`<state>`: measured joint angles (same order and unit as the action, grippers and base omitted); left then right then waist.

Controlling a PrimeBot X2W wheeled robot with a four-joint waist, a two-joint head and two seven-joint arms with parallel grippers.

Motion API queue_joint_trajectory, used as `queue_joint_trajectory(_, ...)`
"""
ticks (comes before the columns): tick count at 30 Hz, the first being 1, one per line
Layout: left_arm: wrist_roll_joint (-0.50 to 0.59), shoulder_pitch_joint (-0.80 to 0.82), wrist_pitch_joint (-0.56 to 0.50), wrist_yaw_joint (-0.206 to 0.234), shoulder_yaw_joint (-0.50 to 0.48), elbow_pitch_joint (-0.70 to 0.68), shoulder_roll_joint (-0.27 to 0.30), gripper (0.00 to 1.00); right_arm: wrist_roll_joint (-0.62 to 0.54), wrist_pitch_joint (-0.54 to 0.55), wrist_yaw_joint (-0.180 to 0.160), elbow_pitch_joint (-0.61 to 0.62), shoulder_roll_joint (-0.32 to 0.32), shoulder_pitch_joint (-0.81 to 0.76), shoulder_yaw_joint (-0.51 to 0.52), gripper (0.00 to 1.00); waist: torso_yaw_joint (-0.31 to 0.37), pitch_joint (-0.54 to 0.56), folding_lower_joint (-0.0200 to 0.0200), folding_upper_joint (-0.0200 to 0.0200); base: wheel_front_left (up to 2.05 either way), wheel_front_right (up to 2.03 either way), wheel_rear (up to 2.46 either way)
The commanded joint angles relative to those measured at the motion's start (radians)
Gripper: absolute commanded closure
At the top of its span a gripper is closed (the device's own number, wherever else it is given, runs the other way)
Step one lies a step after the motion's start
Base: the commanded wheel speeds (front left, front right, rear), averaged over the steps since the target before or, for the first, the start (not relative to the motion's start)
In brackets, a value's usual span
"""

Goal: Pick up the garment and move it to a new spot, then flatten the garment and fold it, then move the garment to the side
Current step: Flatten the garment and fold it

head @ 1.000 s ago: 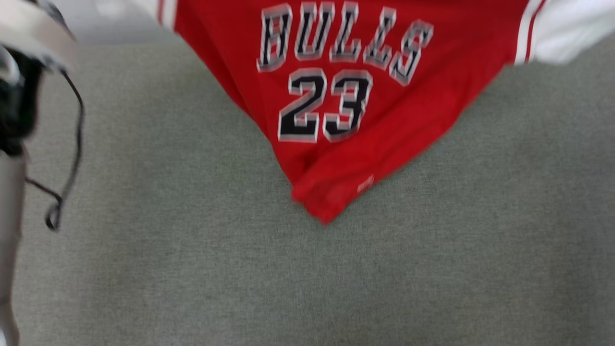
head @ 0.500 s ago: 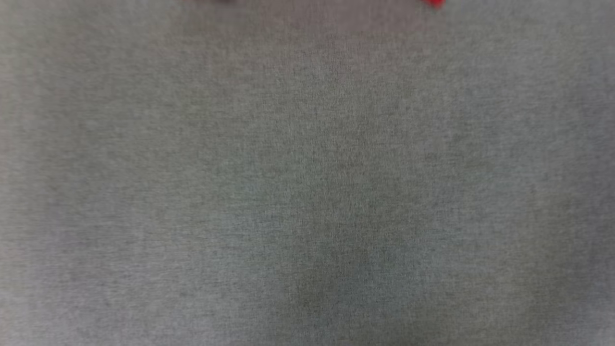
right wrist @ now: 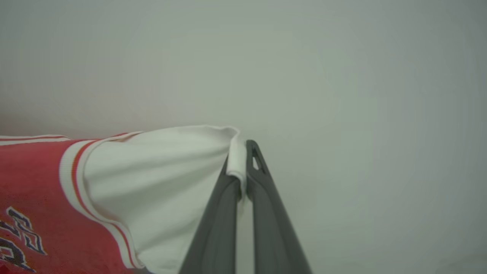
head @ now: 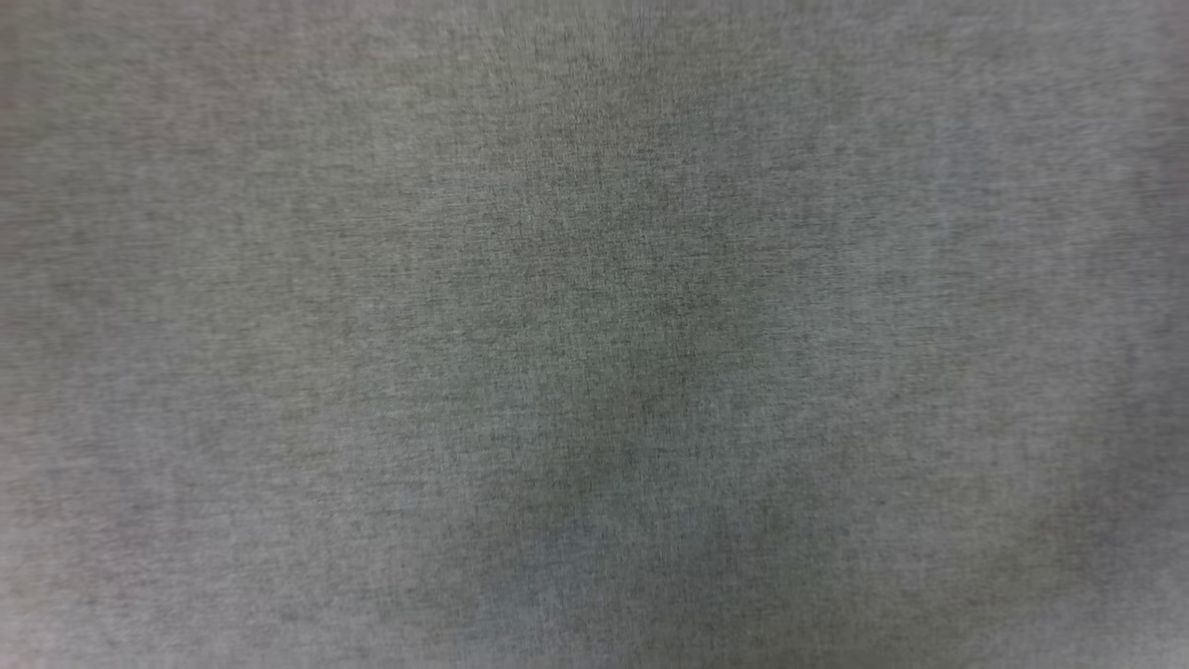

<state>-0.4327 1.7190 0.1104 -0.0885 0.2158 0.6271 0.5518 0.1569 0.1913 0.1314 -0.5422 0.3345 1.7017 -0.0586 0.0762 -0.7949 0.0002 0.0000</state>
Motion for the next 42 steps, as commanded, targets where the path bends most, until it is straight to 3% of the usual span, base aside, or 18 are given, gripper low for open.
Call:
queue_joint_trajectory(1, -0.005, 0.015, 0.015, -0.007, 0.003, 0.020, -0.006, 1.00, 0.013, -0.014, -0.001, -0.018, -0.006, 0.013, -0.010, 1.00, 0.000, -0.023, -0.0002, 0.0000, 0.00, 0.00, 0.00)
queue_joint_trajectory(7, -0.031, -0.019, 0.068, -0.023, 0.010, 0.107, -0.019, 1.00, 0.046, -0.047, -0.001, -0.088, -0.021, -0.019, -0.048, 1.00, -0.003, -0.023, -0.0002, 0.0000, 0.00, 0.00, 0.00)
queue_joint_trajectory(13, -0.090, -0.142, 0.117, -0.039, 0.017, 0.164, -0.026, 1.00, 0.118, -0.077, -0.001, -0.120, 0.000, -0.134, -0.121, 1.00, -0.011, 0.043, -0.0002, 0.0000, 0.00, 0.00, 0.00)
queue_joint_trajectory(19, -0.185, -0.416, 0.147, -0.042, 0.024, 0.120, -0.040, 1.00, 0.192, -0.085, -0.001, -0.062, 0.044, -0.380, -0.186, 1.00, -0.025, 0.175, -0.0002, 0.0000, 0.00, 0.00, 0.00)
queue_joint_trajectory(24, -0.241, -0.729, 0.155, -0.041, -0.015, 0.027, -0.065, 1.00, 0.234, -0.058, -0.001, 0.024, 0.068, -0.672, -0.150, 1.00, -0.046, 0.314, -0.0002, 0.0000, 0.00, 0.00, 0.00)
queue_joint_trajectory(29, -0.253, -1.056, 0.156, 0.005, -0.067, -0.131, -0.100, 1.00, 0.251, 0.001, -0.001, 0.156, 0.069, -0.987, -0.051, 1.00, -0.064, 0.434, -0.0002, 0.0000, 0.00, 0.00, 0.00)
queue_joint_trajectory(30, -0.253, -1.172, 0.156, 0.031, -0.082, -0.197, -0.106, 1.00, 0.255, 0.033, -0.001, 0.216, 0.053, -1.114, 0.000, 1.00, -0.067, 0.472, -0.0002, 0.0000, 0.00, 0.00, 0.00)
queue_joint_trajectory(34, -0.263, -1.406, 0.139, 0.091, -0.088, -0.309, -0.120, 1.00, 0.252, 0.096, -0.002, 0.330, 0.012, -1.350, 0.099, 1.00, -0.069, 0.547, -0.0002, 0.0000, 0.00, 0.00, 0.00)
queue_joint_trajectory(42, -0.290, -1.746, 0.035, 0.190, -0.063, -0.455, -0.137, 1.00, 0.261, 0.230, -0.001, 0.499, -0.128, -1.746, 0.234, 1.00, -0.066, 0.649, -0.0002, 0.0000, 0.00, 0.00, 0.00)
